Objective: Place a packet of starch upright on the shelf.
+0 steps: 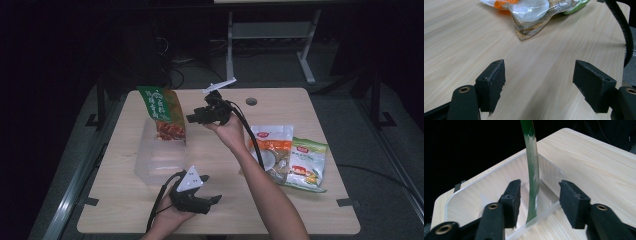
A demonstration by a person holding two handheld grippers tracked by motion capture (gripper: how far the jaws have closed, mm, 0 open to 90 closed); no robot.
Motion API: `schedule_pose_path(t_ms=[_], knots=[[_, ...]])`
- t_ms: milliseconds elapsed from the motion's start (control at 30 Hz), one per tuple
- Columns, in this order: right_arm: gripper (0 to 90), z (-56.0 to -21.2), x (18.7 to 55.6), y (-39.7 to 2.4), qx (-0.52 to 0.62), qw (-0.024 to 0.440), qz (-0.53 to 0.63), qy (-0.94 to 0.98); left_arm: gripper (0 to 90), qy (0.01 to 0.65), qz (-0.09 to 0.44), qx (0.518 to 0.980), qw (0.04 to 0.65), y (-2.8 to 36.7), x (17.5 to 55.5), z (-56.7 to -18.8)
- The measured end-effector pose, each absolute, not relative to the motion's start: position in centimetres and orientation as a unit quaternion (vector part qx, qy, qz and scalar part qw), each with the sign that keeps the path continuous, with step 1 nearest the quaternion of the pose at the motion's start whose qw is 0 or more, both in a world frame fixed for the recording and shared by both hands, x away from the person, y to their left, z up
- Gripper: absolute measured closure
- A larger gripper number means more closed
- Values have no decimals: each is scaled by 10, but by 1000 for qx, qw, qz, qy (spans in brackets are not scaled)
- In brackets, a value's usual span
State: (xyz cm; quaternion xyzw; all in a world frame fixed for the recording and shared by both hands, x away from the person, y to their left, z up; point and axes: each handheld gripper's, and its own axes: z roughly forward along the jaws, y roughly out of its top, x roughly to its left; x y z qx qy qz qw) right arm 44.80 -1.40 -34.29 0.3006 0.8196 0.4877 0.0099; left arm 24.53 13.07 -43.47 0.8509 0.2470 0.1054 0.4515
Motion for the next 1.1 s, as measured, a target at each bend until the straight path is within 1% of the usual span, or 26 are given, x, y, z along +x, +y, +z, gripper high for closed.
schedule_pose_path(t_ms=[100,333,700,1100], knots=[[440,-341,444,-24,303,13,485,820,255,245,105,852,450,130,246,-435],[395,-340,435,-51,318,13,476,819,251,243,104,855,446,128,245,-436],[374,-340,421,-102,344,16,464,816,252,244,94,854,449,123,246,-438],[357,-346,400,-150,374,32,446,812,260,242,84,858,446,115,248,-438]])
